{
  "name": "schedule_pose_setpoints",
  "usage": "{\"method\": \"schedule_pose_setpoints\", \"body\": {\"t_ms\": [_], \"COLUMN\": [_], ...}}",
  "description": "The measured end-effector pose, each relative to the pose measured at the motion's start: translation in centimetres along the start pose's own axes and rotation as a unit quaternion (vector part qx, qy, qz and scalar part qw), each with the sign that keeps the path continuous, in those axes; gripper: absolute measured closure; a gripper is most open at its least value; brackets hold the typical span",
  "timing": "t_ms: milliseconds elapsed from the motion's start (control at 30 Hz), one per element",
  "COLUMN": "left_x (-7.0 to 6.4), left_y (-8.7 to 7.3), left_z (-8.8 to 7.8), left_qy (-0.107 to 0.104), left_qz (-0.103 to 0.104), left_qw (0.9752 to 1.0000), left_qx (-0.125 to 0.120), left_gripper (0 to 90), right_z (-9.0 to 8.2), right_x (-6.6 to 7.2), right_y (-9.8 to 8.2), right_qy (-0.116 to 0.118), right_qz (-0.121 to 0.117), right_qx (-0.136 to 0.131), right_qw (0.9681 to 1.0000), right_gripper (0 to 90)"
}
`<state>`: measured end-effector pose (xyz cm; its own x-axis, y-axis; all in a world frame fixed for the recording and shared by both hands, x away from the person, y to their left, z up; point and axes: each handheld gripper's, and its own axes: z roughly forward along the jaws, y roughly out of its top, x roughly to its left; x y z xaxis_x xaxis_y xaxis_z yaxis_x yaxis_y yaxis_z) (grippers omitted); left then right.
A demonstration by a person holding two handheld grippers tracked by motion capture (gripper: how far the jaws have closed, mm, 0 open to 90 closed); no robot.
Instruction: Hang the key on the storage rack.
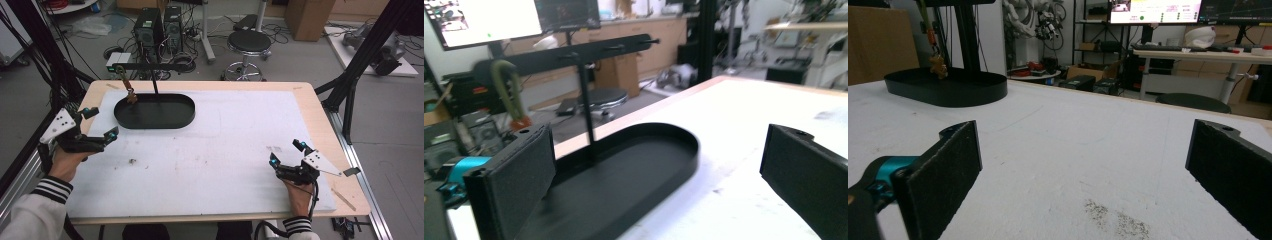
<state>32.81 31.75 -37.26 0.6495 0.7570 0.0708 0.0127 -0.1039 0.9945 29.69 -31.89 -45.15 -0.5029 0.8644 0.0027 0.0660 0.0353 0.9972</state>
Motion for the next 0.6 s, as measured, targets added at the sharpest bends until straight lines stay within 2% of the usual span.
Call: {"method": "schedule_pose_setpoints", "body": {"t_ms": [100,300,533,600], "left_x": [-0.9,-2.6,-3.9,-4.2], "left_y": [-1.3,-3.4,-5.9,-6.6], "left_z": [-0.5,-1.9,-3.7,-4.0], "left_qy": [-0.005,-0.013,0.008,0.014], "left_qz": [-0.011,-0.021,-0.033,-0.028], "left_qw": [0.9999,0.9997,0.9994,0.9995], "left_qx": [-0.005,-0.009,-0.007,-0.006], "left_gripper": [1.9,1.7,1.7,1.7], "right_z": [0.0,0.0,0.0,0.0], "right_x": [0.0,0.1,0.1,0.1], "right_y": [0.0,0.0,0.0,0.0], "right_qy": [0.0,-0.001,-0.002,-0.002], "right_qz": [0.003,0.002,-0.001,-0.002], "right_qx": [-0.001,-0.003,-0.002,-0.001], "right_qw": [1.0,1.0,1.0,1.0], "right_gripper": [0.5,0.4,0.4,0.4]}}
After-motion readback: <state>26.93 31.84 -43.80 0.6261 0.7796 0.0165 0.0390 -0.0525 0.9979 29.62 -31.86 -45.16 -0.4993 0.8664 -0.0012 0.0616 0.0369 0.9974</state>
